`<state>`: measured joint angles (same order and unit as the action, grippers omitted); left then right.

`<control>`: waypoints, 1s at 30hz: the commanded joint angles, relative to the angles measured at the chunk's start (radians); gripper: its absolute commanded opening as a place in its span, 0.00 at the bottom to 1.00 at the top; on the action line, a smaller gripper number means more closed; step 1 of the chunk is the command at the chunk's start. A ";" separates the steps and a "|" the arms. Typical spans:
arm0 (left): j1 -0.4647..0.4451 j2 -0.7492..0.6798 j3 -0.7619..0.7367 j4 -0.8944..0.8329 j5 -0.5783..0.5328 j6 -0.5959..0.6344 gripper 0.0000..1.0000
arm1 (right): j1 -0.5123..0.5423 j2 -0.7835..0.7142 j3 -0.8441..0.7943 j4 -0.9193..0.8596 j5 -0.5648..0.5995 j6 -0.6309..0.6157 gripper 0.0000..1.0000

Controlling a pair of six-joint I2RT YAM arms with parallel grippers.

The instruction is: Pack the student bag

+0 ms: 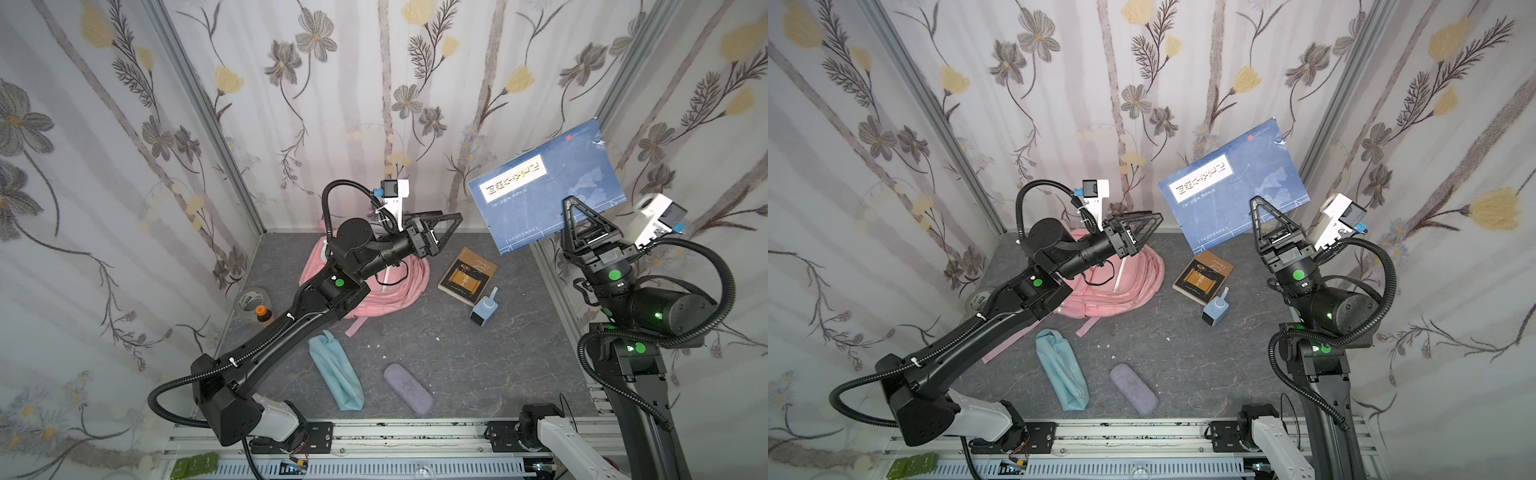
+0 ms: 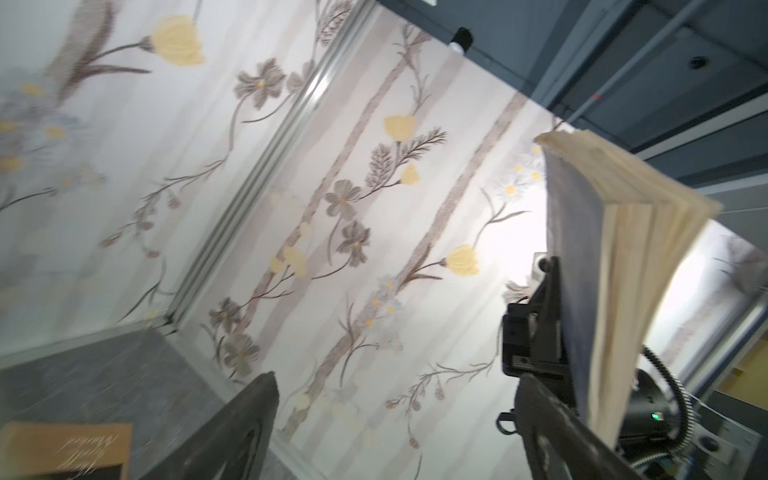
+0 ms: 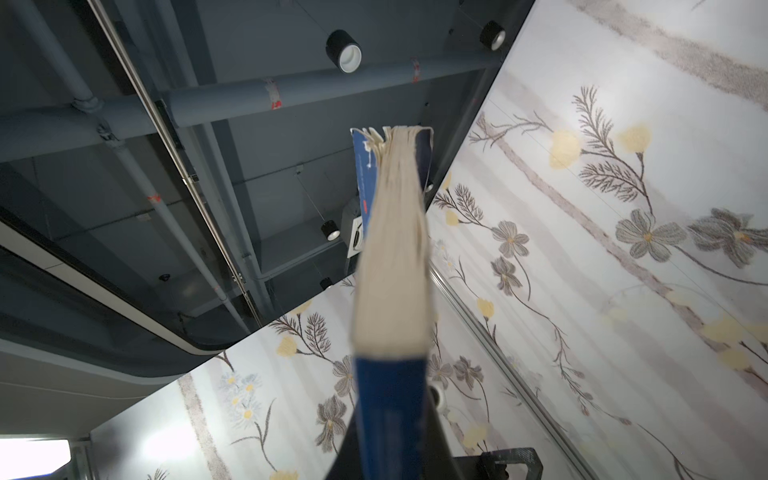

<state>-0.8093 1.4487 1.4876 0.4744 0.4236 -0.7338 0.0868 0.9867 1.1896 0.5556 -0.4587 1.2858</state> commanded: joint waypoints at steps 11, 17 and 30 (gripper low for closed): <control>-0.088 0.125 0.110 0.354 0.164 -0.123 0.93 | 0.108 0.007 -0.048 0.152 0.189 -0.009 0.00; -0.096 0.137 0.138 0.298 0.156 -0.108 0.86 | 0.191 0.034 -0.069 0.181 0.225 -0.040 0.00; -0.089 0.156 0.155 0.338 0.142 -0.111 0.00 | 0.280 -0.012 -0.176 0.140 0.236 -0.088 0.00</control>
<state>-0.9016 1.6173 1.6512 0.7517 0.5823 -0.8669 0.3630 0.9890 1.0275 0.7074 -0.2211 1.2140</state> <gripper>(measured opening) 0.077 0.096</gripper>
